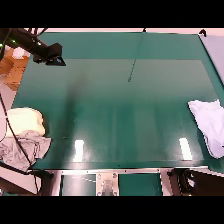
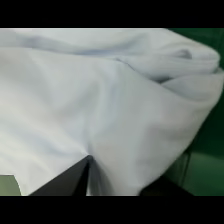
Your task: Fold the shirts.
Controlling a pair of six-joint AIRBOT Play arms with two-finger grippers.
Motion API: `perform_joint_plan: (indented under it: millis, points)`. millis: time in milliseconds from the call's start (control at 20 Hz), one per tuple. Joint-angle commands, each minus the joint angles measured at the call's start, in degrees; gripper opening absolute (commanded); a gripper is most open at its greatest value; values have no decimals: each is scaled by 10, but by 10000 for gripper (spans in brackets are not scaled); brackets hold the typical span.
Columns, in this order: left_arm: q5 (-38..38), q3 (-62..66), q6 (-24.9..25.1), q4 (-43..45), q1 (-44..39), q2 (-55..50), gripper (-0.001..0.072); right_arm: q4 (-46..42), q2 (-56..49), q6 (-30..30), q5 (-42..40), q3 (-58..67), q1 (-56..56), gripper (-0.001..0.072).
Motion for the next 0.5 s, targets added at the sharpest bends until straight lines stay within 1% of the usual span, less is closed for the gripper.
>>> perform_joint_plan:
  millis: [0, 100, 150, 200, 300, 350, 400, 450]
  points:
    - [-1, 0, 12, -8, 0, 0, 23, -35, 6, 20, 82, 48, -3, 383]
    - [1, 0, 19, -16, 0, 0, 23, -76, 6, 82, 167, 134, -2, 383]
    - [4, 0, 28, -20, 0, 0, 23, -80, 7, 112, 203, 177, -1, 383]
    - [11, 0, 30, -23, 0, 0, 23, -73, 10, 134, 222, 212, 6, 382]
    - [25, 0, 32, -33, 0, 0, 23, -18, 25, 137, 214, 264, 51, 366]
    - [27, 0, 32, -39, 0, 0, 23, 25, 35, 127, 193, 279, 89, 232]
    - [26, 0, 32, -46, 0, 0, 22, 67, 44, 100, 176, 287, 133, 120]
    - [23, 0, 31, -55, -1, 1, 22, 100, 51, 78, 165, 291, 189, 91]
